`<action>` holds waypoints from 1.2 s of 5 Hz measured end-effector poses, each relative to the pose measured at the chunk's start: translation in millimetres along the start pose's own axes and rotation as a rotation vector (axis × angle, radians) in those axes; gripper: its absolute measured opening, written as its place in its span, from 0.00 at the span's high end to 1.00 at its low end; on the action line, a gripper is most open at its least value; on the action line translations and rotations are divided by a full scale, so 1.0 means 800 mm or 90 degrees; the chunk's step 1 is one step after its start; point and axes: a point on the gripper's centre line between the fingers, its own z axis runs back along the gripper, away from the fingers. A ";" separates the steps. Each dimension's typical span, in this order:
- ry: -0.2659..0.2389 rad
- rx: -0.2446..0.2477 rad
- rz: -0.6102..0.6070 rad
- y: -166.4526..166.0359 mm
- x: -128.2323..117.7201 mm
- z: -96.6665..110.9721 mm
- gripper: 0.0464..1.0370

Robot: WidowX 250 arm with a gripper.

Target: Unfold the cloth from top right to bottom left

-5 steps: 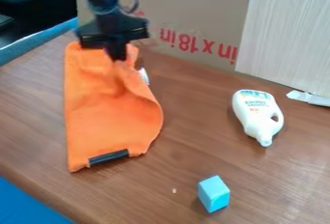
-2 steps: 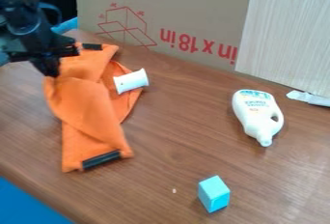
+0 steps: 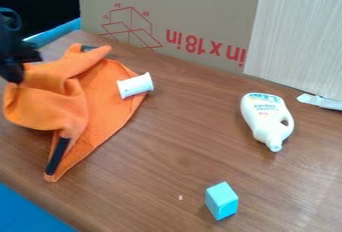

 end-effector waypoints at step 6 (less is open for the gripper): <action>0.013 0.028 0.174 0.096 -0.021 0.020 0.99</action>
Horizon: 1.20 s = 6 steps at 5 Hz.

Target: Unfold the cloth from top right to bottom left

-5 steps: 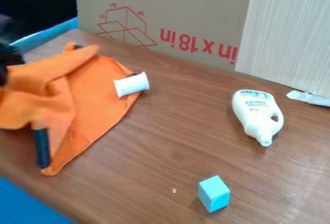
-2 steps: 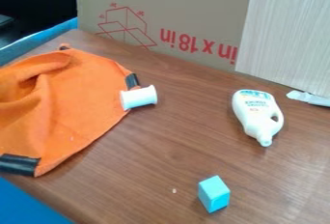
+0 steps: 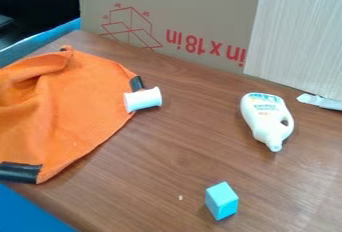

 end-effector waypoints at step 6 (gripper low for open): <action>0.032 0.149 0.136 0.039 0.035 0.023 0.29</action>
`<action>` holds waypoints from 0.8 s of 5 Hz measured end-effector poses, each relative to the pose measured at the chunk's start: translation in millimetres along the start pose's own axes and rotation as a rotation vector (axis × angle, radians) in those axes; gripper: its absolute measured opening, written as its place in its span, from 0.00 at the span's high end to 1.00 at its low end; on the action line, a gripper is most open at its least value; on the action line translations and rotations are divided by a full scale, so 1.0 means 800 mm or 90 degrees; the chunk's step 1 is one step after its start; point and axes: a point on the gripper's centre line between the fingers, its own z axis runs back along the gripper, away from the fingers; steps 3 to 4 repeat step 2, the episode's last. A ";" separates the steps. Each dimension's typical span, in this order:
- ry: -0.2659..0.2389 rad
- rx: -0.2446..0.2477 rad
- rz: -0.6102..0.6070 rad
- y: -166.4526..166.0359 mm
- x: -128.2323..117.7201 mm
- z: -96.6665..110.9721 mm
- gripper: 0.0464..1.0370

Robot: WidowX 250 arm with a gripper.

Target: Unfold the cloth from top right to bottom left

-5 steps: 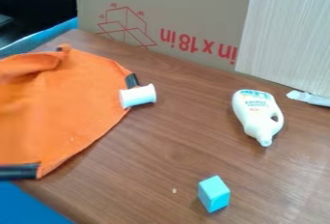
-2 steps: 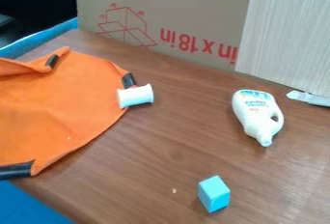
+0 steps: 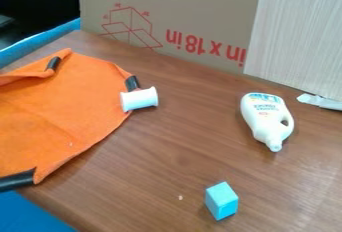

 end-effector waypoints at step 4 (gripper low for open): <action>-0.059 0.011 -0.236 -0.082 -0.051 0.026 0.04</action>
